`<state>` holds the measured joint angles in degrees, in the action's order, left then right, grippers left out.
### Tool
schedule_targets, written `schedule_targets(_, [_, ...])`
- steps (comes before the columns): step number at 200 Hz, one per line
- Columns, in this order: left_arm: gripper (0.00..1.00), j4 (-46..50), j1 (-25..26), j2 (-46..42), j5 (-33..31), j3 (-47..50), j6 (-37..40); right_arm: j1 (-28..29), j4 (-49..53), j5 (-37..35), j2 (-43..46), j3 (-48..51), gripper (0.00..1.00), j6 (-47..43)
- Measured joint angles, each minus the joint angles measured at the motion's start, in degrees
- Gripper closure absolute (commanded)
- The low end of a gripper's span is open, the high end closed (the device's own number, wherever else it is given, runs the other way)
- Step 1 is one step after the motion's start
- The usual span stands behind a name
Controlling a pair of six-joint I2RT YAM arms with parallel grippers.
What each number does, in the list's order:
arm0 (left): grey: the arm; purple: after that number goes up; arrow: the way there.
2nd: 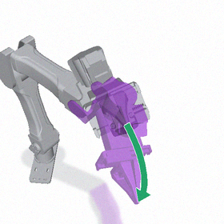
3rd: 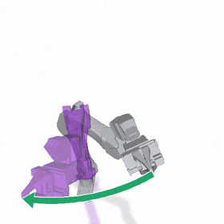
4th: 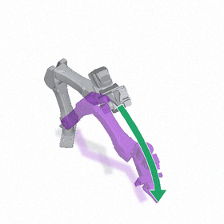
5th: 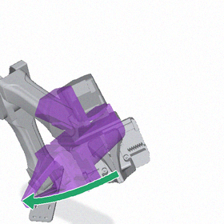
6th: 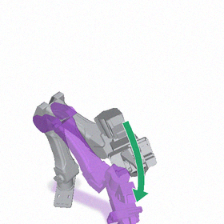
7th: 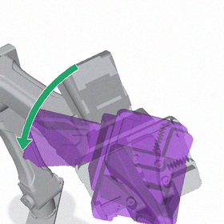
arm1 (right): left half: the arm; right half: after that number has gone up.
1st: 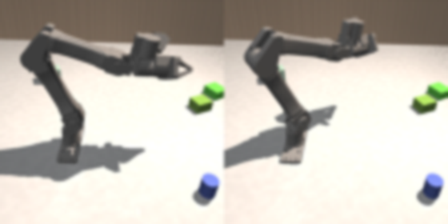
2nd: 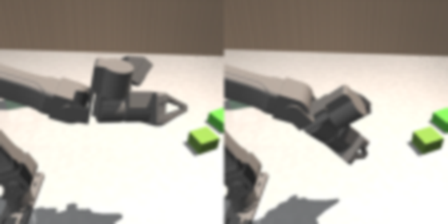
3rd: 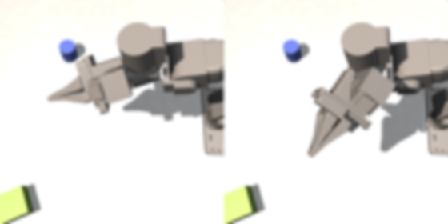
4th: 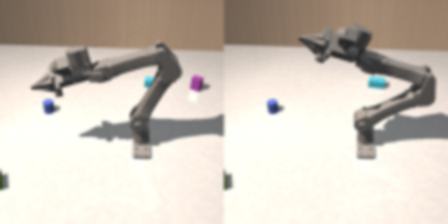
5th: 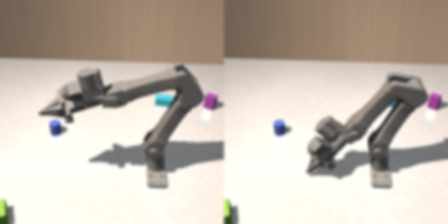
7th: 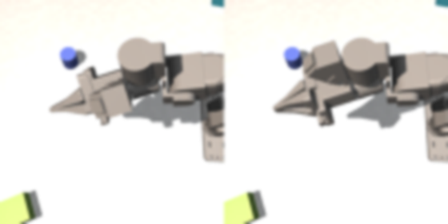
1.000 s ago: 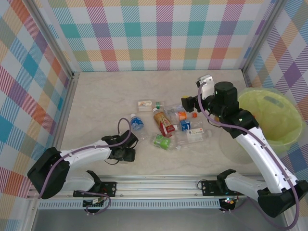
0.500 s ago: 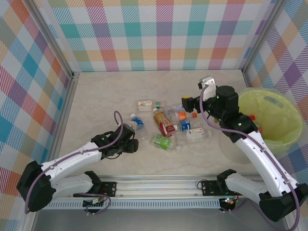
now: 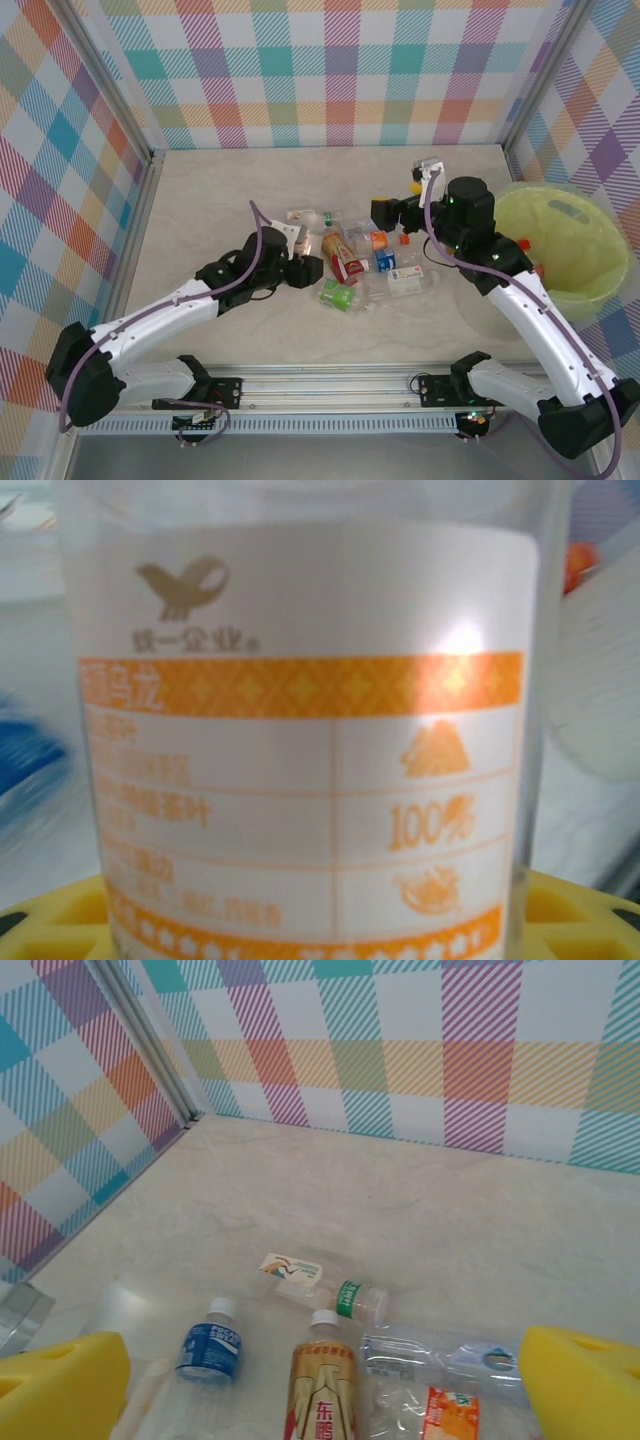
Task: Put the plastic bottles in the bin
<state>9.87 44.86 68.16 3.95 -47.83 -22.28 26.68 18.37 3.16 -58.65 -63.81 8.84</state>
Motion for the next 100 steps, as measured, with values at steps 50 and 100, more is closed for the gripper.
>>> schedule_targets(50, [0.73, -9.2, 0.0, 7.2, 8.3, -2.6, 0.3, 0.0, 1.2, 7.6, -7.0, -4.2, 0.00, 4.7])
schedule_targets(100, [0.73, -15.7, 0.0, 7.6, 15.4, -3.9, 0.9, 0.0, -3.0, 17.0, -11.2, -3.9, 0.00, 15.5])
